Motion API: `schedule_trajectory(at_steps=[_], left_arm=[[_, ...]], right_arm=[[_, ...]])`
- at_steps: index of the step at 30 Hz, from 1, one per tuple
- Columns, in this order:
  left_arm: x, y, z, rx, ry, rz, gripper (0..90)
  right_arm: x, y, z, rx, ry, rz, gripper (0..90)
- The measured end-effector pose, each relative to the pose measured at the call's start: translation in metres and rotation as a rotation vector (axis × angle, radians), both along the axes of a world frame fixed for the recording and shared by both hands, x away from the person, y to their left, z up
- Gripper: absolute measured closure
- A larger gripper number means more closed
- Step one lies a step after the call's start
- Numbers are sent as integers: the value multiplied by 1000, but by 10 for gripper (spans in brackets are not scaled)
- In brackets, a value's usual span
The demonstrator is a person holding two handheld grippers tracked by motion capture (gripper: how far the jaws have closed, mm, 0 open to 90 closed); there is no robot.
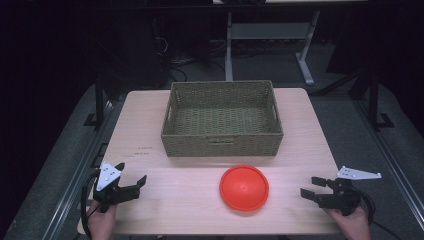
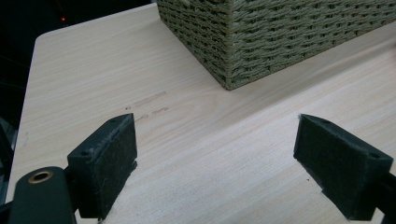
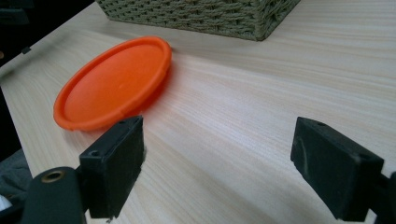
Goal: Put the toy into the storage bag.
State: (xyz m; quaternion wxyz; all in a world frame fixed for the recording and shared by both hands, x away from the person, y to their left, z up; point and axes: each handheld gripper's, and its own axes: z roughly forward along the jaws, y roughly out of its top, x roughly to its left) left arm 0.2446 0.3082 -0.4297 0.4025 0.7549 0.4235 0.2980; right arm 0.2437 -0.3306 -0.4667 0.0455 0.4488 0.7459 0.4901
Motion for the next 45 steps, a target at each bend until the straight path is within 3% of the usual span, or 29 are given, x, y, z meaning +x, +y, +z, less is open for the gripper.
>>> schedule_trajectory(at_steps=[11,24,33,45], left_arm=[[-1,2,0,-4,-3,-7,128],[0,-3,-1,6,-3,-8,128],[0,-3,-2,10,0,1,128],[0,0,-1,6,1,-1,128]], right_arm=[[1,13,7,-10,14,29,167],[5,27,26,-15,-24,65,166],[13,42,40,-46,-31,103,165],[37,84,52,-138,28,211,177]])
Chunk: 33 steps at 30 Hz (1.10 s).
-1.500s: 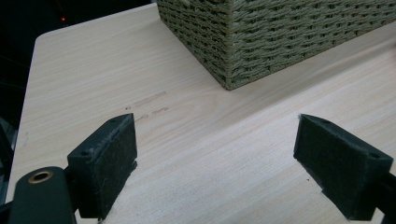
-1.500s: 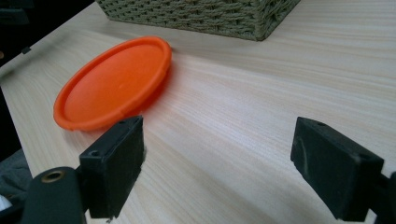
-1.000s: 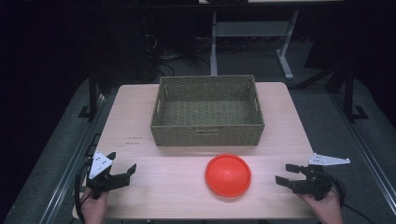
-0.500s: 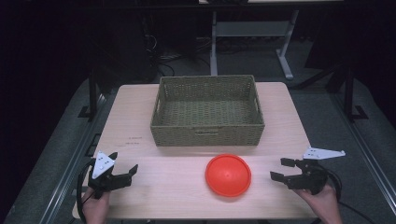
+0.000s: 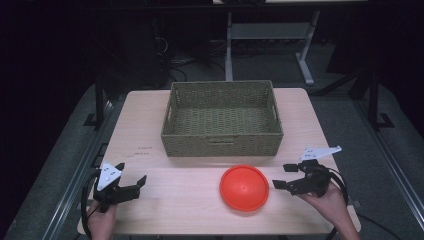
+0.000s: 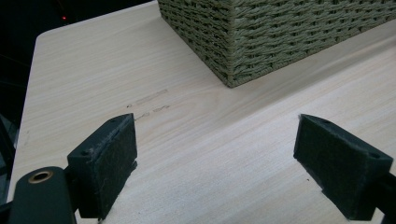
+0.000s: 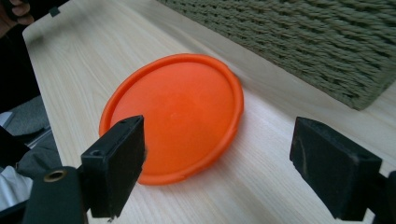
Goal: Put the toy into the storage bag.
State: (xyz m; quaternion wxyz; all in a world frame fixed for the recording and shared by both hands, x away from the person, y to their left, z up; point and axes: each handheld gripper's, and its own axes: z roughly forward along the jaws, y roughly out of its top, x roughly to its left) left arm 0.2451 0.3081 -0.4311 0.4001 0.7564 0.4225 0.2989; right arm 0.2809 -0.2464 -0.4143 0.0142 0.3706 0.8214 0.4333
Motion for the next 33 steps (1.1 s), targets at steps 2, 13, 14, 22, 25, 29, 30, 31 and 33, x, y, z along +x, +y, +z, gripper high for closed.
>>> schedule_trajectory(at_steps=[2,13,14,22,25,29,30,31,33], left_arm=[[0,-1,0,3,-1,-2,128],[2,0,-1,4,0,5,128],[2,0,-1,4,0,5,128],[1,1,0,2,0,3,128],[1,1,0,0,-2,3,128],[1,2,0,1,0,4,128],[2,2,0,0,4,6,128],[2,1,0,-1,2,7,128],[2,1,0,-1,-2,1,128]], right_arm=[[2,5,-1,-9,7,13,180],[25,27,-11,-83,81,25,194],[28,30,-13,-89,83,29,197],[37,44,-25,-125,126,55,246],[41,47,-30,-141,140,65,295],[44,48,-33,-146,148,62,338],[44,48,-34,-149,147,61,347],[45,48,-35,-150,149,63,357],[46,49,-37,-151,158,66,374]])
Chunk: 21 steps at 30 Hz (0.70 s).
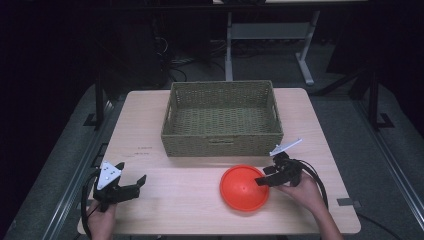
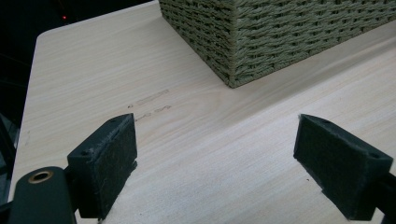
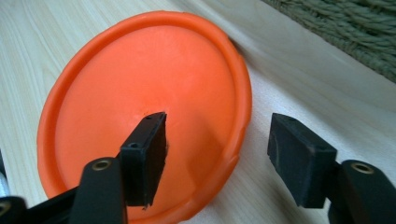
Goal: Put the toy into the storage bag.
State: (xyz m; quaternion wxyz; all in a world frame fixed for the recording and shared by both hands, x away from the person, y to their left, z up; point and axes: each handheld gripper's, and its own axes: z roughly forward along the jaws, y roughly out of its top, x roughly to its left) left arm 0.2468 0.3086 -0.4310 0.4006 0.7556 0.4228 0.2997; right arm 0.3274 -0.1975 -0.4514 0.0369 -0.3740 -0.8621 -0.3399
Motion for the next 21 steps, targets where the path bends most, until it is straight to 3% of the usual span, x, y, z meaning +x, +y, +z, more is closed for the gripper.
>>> schedule_trajectory(at_steps=[21], left_arm=[[0,-1,0,6,0,-9,128]], right_arm=[[0,4,-6,-3,11,22,499]])
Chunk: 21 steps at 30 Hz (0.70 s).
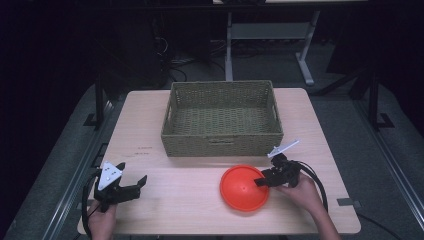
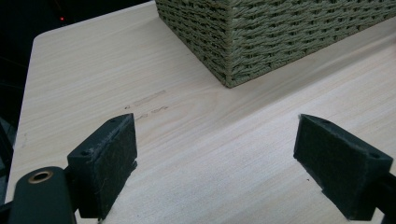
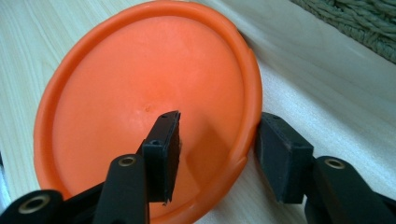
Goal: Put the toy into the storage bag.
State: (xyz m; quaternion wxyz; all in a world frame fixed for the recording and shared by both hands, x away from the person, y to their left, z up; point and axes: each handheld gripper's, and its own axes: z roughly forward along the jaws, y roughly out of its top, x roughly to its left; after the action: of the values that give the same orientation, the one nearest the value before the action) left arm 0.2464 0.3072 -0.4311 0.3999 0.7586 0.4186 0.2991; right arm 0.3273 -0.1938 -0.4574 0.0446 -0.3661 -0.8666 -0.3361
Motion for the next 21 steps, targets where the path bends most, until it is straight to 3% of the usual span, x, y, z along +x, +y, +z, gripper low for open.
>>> schedule_trajectory(at_steps=[8,14,21], left_arm=[[0,0,0,1,2,1,128],[1,-1,0,2,3,-2,128],[0,-1,0,2,0,1,128]], right_arm=[[-1,-8,-6,53,17,-16,551],[-2,-11,-6,59,22,-23,601],[0,-18,-1,119,35,-38,741]])
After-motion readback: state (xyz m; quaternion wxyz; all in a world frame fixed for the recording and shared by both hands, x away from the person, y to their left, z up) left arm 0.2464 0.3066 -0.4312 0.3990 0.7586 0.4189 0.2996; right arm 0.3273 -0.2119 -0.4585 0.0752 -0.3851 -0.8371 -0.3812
